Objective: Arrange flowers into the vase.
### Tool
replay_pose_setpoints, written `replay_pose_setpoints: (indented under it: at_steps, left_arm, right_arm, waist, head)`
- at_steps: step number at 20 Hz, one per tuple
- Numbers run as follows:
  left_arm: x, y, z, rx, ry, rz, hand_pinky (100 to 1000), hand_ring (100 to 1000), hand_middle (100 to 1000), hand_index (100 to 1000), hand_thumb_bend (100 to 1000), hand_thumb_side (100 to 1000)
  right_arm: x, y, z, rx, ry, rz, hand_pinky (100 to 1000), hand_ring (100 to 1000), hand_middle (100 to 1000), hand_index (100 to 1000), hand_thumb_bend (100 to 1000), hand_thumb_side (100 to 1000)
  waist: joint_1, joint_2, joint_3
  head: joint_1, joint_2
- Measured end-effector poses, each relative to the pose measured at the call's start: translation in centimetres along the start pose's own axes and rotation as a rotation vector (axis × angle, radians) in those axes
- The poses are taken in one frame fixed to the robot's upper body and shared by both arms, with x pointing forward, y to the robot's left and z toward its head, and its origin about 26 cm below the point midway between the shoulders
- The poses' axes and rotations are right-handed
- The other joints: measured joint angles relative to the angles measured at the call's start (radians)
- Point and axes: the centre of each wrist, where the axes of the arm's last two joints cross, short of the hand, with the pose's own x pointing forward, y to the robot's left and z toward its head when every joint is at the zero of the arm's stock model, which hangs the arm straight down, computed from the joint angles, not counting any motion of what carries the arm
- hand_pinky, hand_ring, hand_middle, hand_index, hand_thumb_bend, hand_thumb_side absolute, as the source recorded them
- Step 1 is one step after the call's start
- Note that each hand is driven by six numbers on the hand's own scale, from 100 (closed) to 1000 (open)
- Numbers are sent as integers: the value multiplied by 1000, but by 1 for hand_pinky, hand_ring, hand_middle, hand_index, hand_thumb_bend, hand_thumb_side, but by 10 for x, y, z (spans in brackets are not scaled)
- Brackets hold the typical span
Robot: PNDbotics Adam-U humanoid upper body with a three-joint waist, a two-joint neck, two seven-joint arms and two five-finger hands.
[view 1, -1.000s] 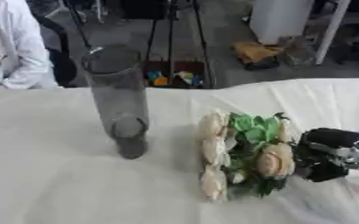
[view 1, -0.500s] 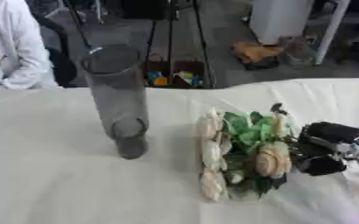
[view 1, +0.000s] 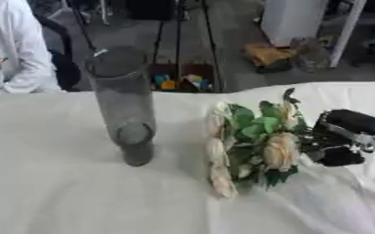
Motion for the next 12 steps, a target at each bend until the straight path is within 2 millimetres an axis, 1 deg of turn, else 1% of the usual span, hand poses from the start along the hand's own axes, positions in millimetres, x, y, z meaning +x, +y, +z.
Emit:
replay_pose_setpoints:
  at_steps: [5,6,7,12]
  left_arm:
    - [0,0,0,-3,0,0,783,854,890,958,100,1000]
    - [0,0,0,-3,0,0,783,854,890,958,100,1000]
    - [0,0,0,-3,0,0,783,854,890,958,100,1000]
    - [0,0,0,-4,1,2,783,854,890,958,100,1000]
  right_arm:
    - [3,-8,2,-51,-8,-28,125,129,100,227,100,443]
    - [3,-10,2,-60,-10,-35,124,128,100,226,100,472]
    - [4,-12,3,-71,-11,-43,121,126,100,224,100,444]
    - [8,-24,4,-142,-31,-91,110,116,100,217,100,447]
  waist:
    - [2,0,1]
    - [2,0,2]
    - [2,0,3]
    - [3,-1,4]
  head:
    - [0,0]
    - [0,0]
    - [0,0]
    - [0,0]
